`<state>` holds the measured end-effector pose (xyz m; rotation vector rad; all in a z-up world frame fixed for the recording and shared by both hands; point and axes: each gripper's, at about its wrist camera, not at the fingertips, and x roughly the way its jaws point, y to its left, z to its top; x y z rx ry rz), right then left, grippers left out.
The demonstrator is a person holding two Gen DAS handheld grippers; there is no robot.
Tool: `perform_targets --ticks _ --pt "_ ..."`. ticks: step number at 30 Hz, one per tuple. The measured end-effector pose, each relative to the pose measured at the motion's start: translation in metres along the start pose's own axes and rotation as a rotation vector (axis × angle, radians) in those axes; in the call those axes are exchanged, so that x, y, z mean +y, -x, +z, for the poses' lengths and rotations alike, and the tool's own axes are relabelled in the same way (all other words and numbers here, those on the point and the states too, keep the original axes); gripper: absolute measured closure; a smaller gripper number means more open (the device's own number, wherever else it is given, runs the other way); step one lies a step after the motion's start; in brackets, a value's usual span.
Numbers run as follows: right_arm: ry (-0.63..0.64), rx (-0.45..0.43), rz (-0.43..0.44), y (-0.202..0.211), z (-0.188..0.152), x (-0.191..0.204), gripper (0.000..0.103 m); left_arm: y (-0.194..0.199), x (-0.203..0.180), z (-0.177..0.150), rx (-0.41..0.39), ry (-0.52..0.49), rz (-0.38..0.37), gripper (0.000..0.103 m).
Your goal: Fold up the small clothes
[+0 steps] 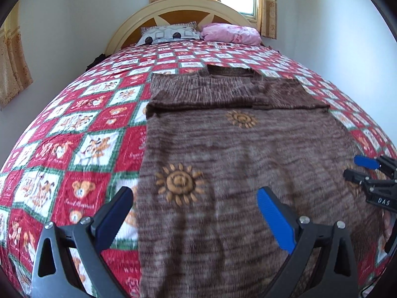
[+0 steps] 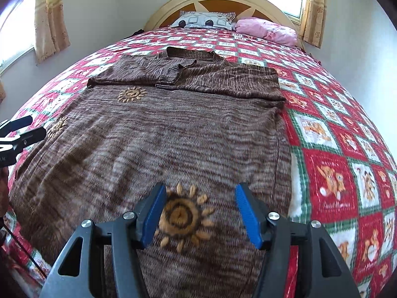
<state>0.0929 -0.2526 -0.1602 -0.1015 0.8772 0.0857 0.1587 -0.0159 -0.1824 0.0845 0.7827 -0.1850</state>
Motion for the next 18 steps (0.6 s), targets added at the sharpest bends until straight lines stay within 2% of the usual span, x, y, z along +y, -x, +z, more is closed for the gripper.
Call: perform_targets --ticks 18 --pt "-0.001 -0.001 -0.006 0.028 -0.040 0.003 0.043 0.023 -0.019 -0.037 0.041 -0.073 -0.023 0.001"
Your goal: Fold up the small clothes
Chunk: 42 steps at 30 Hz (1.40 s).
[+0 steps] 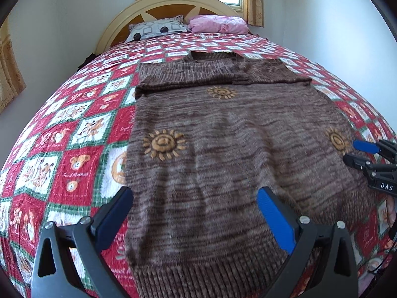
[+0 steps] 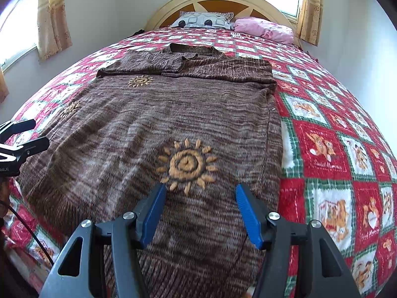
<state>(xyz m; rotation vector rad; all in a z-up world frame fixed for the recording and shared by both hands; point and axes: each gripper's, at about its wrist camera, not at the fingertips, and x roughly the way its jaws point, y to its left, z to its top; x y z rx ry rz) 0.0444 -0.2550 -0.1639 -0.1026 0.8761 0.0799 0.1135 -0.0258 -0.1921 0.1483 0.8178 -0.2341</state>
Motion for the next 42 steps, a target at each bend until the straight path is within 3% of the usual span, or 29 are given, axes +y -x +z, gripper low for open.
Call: perform_targets --ticks 14,25,29,37,40,42 --pt "-0.008 0.002 0.006 0.018 -0.024 0.002 0.043 0.016 0.017 -0.035 0.024 0.002 0.041 0.001" --pt "0.006 0.017 0.002 0.040 -0.056 -0.009 0.043 0.029 0.059 -0.051 0.032 0.091 0.079 0.001" --pt "-0.021 0.024 0.003 0.046 -0.063 -0.020 0.043 0.022 0.064 -0.056 0.074 0.113 0.032 0.015" --pt "-0.074 0.010 -0.026 0.059 -0.069 -0.045 0.043 0.025 0.056 -0.057 0.068 0.128 -0.056 0.036" --pt "-0.110 0.006 -0.031 0.062 -0.069 -0.058 0.043 0.028 0.053 -0.057 0.060 0.121 -0.091 0.057" --pt "-0.137 0.003 -0.029 0.063 -0.069 -0.066 0.043 0.029 0.050 -0.057 0.050 0.106 -0.109 0.081"
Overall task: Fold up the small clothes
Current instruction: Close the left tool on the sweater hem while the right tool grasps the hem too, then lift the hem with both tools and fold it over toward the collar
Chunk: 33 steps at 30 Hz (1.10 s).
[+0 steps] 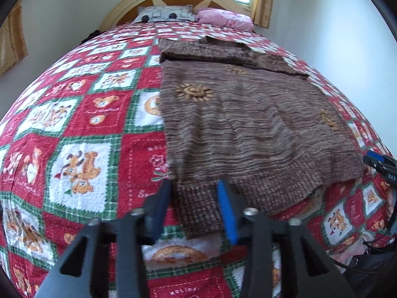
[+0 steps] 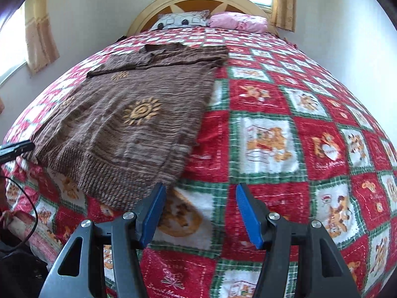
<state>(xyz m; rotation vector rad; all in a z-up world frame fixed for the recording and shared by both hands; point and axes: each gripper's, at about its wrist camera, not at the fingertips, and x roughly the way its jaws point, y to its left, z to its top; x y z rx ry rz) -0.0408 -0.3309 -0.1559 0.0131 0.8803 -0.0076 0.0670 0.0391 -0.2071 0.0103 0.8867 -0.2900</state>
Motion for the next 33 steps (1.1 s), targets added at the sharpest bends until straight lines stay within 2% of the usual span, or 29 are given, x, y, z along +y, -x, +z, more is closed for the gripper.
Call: perform_targets --ticks 2,5,9,12,18,21,23,25,28,33 --pt "-0.024 0.001 0.004 0.000 0.001 -0.005 0.043 0.001 -0.003 -0.001 -0.008 -0.011 -0.013 0.088" --pt "-0.061 0.003 0.016 0.000 0.002 -0.014 0.043 0.001 -0.005 -0.002 -0.016 -0.025 0.002 0.088" --pt "-0.095 0.016 0.040 -0.004 0.001 -0.019 0.043 0.001 -0.001 0.000 -0.012 -0.001 -0.002 0.082" --pt "-0.109 0.019 0.074 -0.004 -0.001 -0.016 0.043 0.000 0.001 0.000 -0.009 0.009 -0.009 0.081" --pt "-0.105 0.031 0.210 -0.008 -0.003 0.006 0.043 -0.002 0.002 0.000 -0.009 0.022 -0.022 0.077" --pt "-0.077 0.040 0.207 -0.012 -0.007 0.018 0.044 -0.002 0.003 0.000 -0.013 0.032 -0.032 0.077" --pt "-0.067 0.047 0.221 -0.012 -0.009 0.022 0.061 -0.001 0.004 -0.001 -0.013 0.030 -0.043 0.078" --pt "-0.089 0.067 0.267 -0.014 -0.009 0.021 0.095 0.000 0.004 -0.002 -0.015 0.024 -0.070 0.090" --pt "-0.106 0.064 0.295 -0.014 -0.010 0.018 0.098 0.003 0.006 -0.002 -0.015 0.025 -0.094 0.094" --pt "-0.162 -0.040 0.372 0.014 0.002 0.002 0.098 0.016 0.022 0.006 -0.049 0.114 -0.185 0.094"
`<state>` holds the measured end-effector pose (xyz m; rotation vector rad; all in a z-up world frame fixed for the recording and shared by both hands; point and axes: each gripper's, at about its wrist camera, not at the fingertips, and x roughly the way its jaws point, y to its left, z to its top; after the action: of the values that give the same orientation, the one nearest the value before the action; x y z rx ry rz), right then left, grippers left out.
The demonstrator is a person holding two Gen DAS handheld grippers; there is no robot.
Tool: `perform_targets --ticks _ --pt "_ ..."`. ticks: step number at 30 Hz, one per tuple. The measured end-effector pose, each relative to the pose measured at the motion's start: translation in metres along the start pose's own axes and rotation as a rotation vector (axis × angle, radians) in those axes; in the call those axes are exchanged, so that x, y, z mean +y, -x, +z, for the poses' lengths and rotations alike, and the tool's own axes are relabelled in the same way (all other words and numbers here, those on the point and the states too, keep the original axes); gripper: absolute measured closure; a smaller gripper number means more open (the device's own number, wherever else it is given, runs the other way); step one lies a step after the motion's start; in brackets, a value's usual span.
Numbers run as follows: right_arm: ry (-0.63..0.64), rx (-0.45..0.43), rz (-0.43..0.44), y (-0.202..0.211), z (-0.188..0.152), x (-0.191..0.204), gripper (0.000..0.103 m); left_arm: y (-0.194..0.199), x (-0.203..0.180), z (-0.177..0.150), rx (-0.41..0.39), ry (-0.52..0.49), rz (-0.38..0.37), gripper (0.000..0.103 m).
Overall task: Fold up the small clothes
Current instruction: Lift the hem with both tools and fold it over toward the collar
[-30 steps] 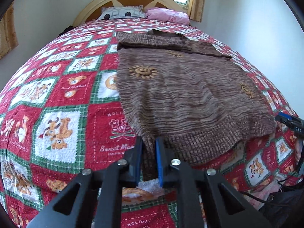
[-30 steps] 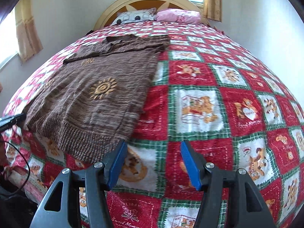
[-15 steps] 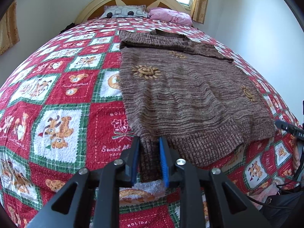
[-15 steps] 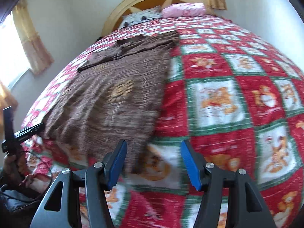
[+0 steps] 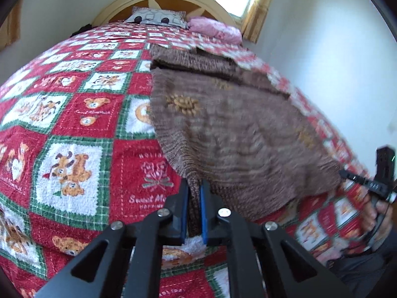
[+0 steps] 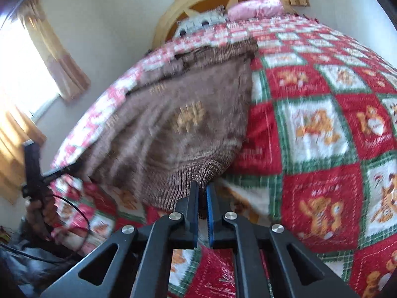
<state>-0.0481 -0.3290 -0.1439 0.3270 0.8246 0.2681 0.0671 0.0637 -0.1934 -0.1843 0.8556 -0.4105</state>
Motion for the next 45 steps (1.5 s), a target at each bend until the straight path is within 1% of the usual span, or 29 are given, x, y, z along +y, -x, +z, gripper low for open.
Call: perform_targets --ticks 4,6,12,14,18,22,29,37,41,45 --pt "-0.069 -0.074 0.091 0.020 0.013 -0.003 0.098 0.017 0.010 0.014 -0.039 0.090 -0.092 0.094" --pt "-0.084 -0.101 0.124 0.026 0.021 -0.001 0.098 0.021 0.011 0.022 -0.057 0.111 -0.119 0.094" --pt "-0.068 -0.178 0.146 0.032 0.052 0.012 0.098 0.029 0.009 0.056 -0.126 0.107 -0.131 0.094" --pt "-0.074 -0.217 0.150 0.034 0.070 0.012 0.098 0.032 0.012 0.072 -0.157 0.111 -0.133 0.094" --pt "-0.083 -0.249 0.159 0.030 0.103 0.011 0.098 0.029 0.018 0.102 -0.198 0.115 -0.120 0.094" --pt "-0.094 -0.255 0.155 0.014 0.137 0.006 0.098 0.015 0.023 0.132 -0.204 0.122 -0.107 0.094" --pt "-0.149 -0.244 0.140 -0.018 0.180 -0.011 0.098 -0.017 0.027 0.175 -0.186 0.143 -0.112 0.095" --pt "-0.180 -0.230 0.124 -0.052 0.241 -0.025 0.098 -0.049 0.029 0.232 -0.184 0.128 -0.091 0.095" --pt "-0.229 -0.201 0.115 -0.080 0.268 -0.040 0.099 -0.077 0.034 0.254 -0.150 0.124 -0.064 0.095" --pt "-0.272 -0.165 0.078 -0.115 0.290 -0.057 0.099 -0.113 0.046 0.273 -0.100 0.148 -0.051 0.095"
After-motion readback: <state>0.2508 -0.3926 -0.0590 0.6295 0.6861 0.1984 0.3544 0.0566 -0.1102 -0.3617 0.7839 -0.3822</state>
